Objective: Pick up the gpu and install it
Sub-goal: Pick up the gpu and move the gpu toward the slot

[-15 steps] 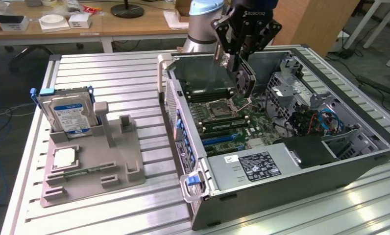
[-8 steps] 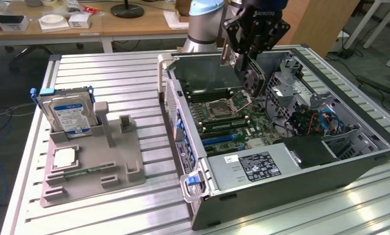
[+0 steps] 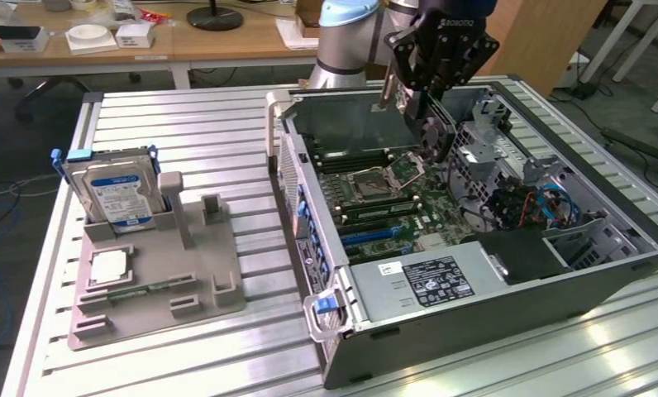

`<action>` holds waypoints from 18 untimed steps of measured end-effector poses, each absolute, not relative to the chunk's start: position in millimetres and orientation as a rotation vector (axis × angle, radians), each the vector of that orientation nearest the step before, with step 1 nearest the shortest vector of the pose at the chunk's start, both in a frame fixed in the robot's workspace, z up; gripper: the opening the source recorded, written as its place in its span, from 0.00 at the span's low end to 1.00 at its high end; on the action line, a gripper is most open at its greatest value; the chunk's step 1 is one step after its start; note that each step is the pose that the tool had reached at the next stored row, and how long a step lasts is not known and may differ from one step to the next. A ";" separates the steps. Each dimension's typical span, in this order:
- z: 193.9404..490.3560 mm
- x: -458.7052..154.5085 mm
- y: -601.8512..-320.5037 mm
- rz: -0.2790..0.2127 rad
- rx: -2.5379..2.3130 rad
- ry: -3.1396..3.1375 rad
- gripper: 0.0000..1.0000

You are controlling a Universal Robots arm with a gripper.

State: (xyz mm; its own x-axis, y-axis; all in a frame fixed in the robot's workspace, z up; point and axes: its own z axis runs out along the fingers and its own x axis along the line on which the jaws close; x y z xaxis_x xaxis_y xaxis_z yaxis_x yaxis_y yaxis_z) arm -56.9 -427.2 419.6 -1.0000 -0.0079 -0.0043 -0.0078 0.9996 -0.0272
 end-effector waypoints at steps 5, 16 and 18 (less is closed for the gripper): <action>419.7 -56.8 -427.1 -0.043 -0.012 3.137 0.26; 419.5 -56.7 -427.2 -0.042 -0.064 3.136 0.26; 419.6 -56.7 -427.2 -0.042 -0.064 3.136 0.26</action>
